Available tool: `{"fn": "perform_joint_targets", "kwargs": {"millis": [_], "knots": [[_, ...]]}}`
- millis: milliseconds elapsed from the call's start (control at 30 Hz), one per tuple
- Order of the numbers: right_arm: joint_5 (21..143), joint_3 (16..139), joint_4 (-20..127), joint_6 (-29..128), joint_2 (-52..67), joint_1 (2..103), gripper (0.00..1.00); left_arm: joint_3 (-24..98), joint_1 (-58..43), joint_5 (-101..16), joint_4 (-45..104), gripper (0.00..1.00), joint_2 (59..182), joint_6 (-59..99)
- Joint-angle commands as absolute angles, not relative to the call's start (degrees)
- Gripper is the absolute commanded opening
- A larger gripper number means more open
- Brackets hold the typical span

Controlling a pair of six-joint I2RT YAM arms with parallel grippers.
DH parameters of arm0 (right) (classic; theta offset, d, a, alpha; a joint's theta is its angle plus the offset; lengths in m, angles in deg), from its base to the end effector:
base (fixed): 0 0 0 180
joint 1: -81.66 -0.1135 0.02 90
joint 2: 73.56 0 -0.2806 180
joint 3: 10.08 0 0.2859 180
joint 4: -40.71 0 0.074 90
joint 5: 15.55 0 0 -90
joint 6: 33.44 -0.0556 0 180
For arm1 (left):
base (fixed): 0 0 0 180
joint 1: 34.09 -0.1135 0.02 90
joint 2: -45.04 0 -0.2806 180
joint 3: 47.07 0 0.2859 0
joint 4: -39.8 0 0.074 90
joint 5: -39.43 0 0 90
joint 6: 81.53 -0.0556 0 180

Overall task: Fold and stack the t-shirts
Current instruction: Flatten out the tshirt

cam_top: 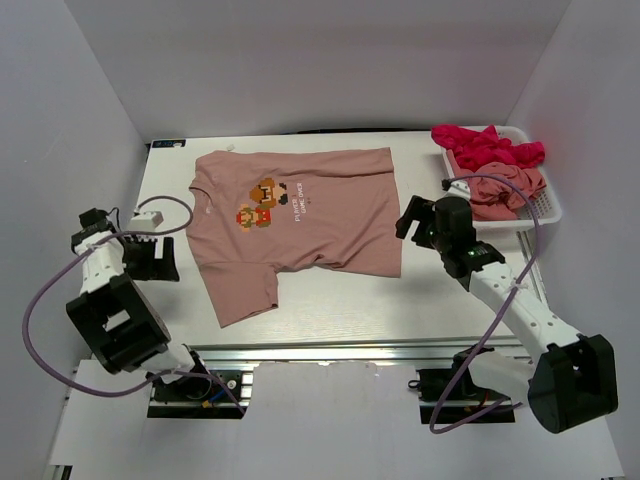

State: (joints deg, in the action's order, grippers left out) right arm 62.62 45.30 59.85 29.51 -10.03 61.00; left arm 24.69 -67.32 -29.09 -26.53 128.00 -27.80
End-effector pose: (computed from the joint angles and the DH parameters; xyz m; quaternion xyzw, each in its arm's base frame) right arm 0.2773 0.0924 0.2653 0.1009 0.8451 0.1288 0.5089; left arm 0.2564 0.1437 0.2137 0.0461 0.9758 -0.0914 0.1933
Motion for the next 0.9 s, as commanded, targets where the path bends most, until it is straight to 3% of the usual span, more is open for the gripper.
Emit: {"fn": "perform_joint_targets", "kwargs": {"millis": [0,200,567,667,867], "knots": [[62.8,44.9,57.2,29.0,-7.6,60.8,0.89,27.4,-67.4,-18.4,-35.7,0.98,130.1,-36.6],[63.6,45.4,55.6,28.2,-1.4,60.9,0.89,30.3,-67.4,-13.7,-46.1,0.98,136.9,-46.2],[62.2,48.5,54.0,26.6,3.7,60.7,0.89,29.1,-67.3,-14.1,-52.7,0.98,139.4,-49.6],[63.5,49.8,53.5,26.1,4.1,60.7,0.89,24.8,-66.2,-19.2,-46.9,0.97,137.9,-45.6],[63.7,51.5,53.4,26.5,5.4,60.7,0.89,11.5,-59.3,-34.6,-21.1,0.94,128.5,-33.6]]}}
